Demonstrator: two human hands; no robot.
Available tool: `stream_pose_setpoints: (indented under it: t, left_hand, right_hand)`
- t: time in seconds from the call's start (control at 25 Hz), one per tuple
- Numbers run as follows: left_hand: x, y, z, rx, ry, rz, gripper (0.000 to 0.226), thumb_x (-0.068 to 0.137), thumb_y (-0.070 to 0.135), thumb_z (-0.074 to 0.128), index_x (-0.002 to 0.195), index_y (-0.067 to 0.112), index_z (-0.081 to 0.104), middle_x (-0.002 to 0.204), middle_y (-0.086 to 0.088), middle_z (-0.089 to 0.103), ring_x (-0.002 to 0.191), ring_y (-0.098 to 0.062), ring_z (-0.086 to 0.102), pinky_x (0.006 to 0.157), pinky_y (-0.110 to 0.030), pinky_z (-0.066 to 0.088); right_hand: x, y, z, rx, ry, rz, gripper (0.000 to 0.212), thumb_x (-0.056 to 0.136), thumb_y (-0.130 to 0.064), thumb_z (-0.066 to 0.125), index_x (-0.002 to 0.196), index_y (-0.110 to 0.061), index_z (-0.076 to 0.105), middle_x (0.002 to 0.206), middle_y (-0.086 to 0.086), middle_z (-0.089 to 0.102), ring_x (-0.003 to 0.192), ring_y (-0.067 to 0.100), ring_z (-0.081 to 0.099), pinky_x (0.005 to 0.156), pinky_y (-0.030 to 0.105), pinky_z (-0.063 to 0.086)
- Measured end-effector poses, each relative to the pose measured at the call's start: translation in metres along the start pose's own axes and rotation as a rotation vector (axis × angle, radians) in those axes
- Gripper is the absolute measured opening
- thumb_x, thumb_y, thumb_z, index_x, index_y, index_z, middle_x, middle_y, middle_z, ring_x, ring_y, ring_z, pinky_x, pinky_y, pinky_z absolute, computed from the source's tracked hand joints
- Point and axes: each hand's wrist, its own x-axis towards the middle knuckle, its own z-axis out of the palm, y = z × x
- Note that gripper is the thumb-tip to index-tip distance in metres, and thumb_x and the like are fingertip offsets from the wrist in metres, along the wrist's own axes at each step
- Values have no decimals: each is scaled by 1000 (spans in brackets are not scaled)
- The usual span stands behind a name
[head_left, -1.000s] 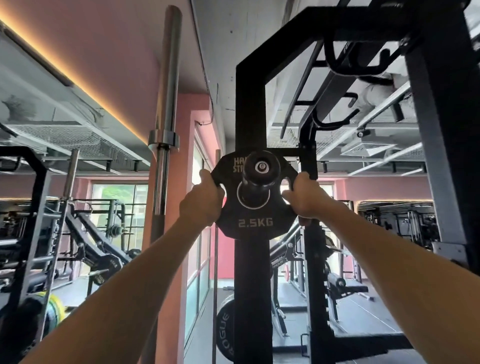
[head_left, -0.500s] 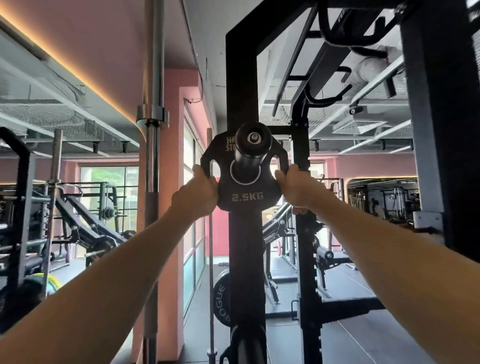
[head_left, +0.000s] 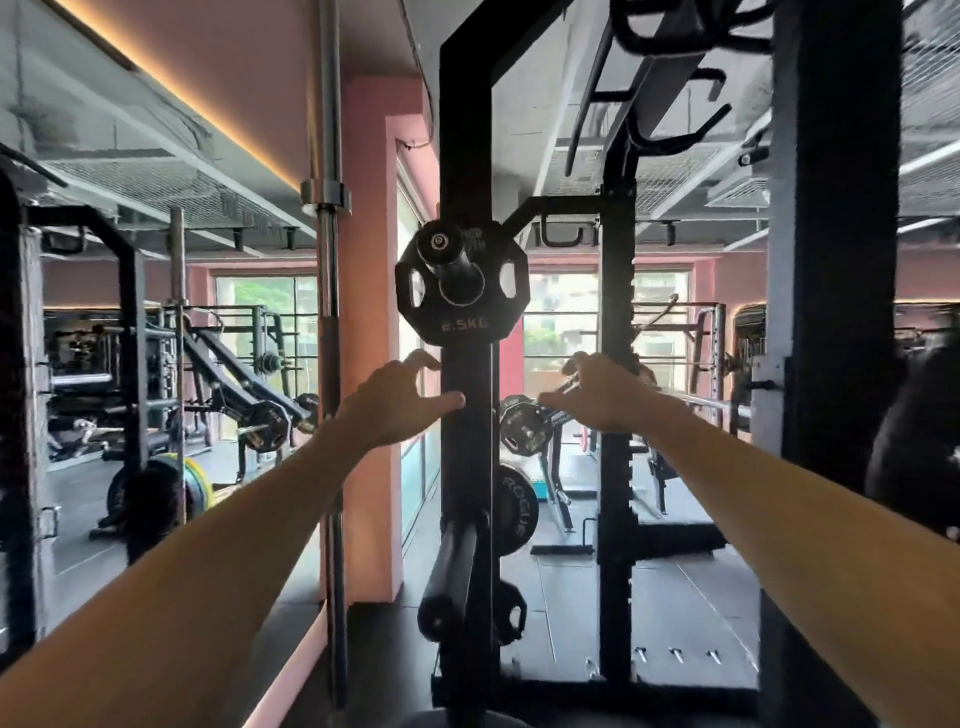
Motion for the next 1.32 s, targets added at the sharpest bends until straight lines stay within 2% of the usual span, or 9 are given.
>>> stream_pose_setpoints:
  t: [0.12, 0.28, 0.48, 0.68, 0.84, 0.92, 1.04, 1.2, 1.32]
  left_hand:
    - [-43, 27, 2, 40, -26, -38, 61, 81, 58, 66, 130, 26, 47, 125, -10, 59, 110, -25, 57, 90, -34, 44]
    - [-102, 70, -3, 57, -51, -47, 62, 82, 54, 67, 131, 22, 47, 131, -9, 55, 114, -24, 54, 94, -34, 42]
    - [-155, 121, -28, 56, -36, -61, 64, 81, 56, 68, 132, 24, 46, 135, -9, 52, 115, -25, 54, 88, -31, 40]
    - [-225, 173, -44, 61, -49, -66, 67, 79, 59, 67, 132, 25, 45, 137, -11, 51, 119, -26, 52, 102, -40, 42]
    - [-285, 213, -48, 30, -62, -82, 69, 79, 57, 68, 134, 23, 45, 135, -11, 51, 112, -24, 52, 91, -33, 42]
    - [-309, 240, -48, -11, -56, -75, 71, 80, 54, 69, 136, 19, 44, 136, -11, 50, 114, -24, 51, 87, -31, 40]
    - [-330, 278, -47, -22, -103, -47, 75, 81, 54, 69, 139, 16, 42, 139, -11, 48, 118, -25, 50, 87, -30, 38]
    - [-339, 326, -45, -49, -150, 0, 79, 77, 56, 71, 139, 18, 41, 143, -12, 46, 123, -26, 49, 93, -34, 41]
    - [-336, 364, -31, -78, -184, 22, 81, 78, 54, 71, 141, 16, 38, 146, -12, 42, 125, -27, 48, 95, -35, 41]
  right_hand:
    - [-41, 12, -8, 34, -75, -31, 80, 79, -57, 68, 140, -14, 38, 138, 11, 48, 118, 29, 55, 101, 45, 46]
    - [-93, 28, -30, 54, -117, -70, 80, 80, -48, 71, 143, -17, 32, 134, 10, 50, 114, 28, 58, 100, 43, 47]
    - [-151, 40, -67, 51, -136, -85, 80, 82, -43, 71, 145, -18, 30, 134, 10, 51, 111, 28, 59, 103, 42, 45]
    - [-222, 43, -97, 22, -175, -65, 81, 82, -44, 70, 146, -17, 27, 141, 10, 44, 121, 32, 52, 106, 44, 42]
    - [-294, 45, -121, 9, -197, -63, 83, 79, -49, 71, 144, -18, 30, 142, 9, 42, 122, 31, 50, 105, 45, 42]
    - [-327, 53, -141, 11, -209, -69, 80, 81, -48, 69, 144, -17, 31, 141, 8, 44, 121, 29, 50, 103, 40, 43]
    - [-366, 70, -175, 14, -215, -28, 75, 84, -41, 69, 145, -16, 31, 140, 6, 43, 121, 25, 50, 92, 29, 40]
    - [-405, 105, -222, -54, -166, 53, 81, 84, -43, 68, 147, -14, 28, 148, 10, 37, 130, 28, 44, 106, 38, 37]
    - [-423, 142, -249, -85, -146, 115, 82, 82, -48, 69, 146, -15, 30, 149, 10, 36, 131, 28, 43, 107, 39, 38]
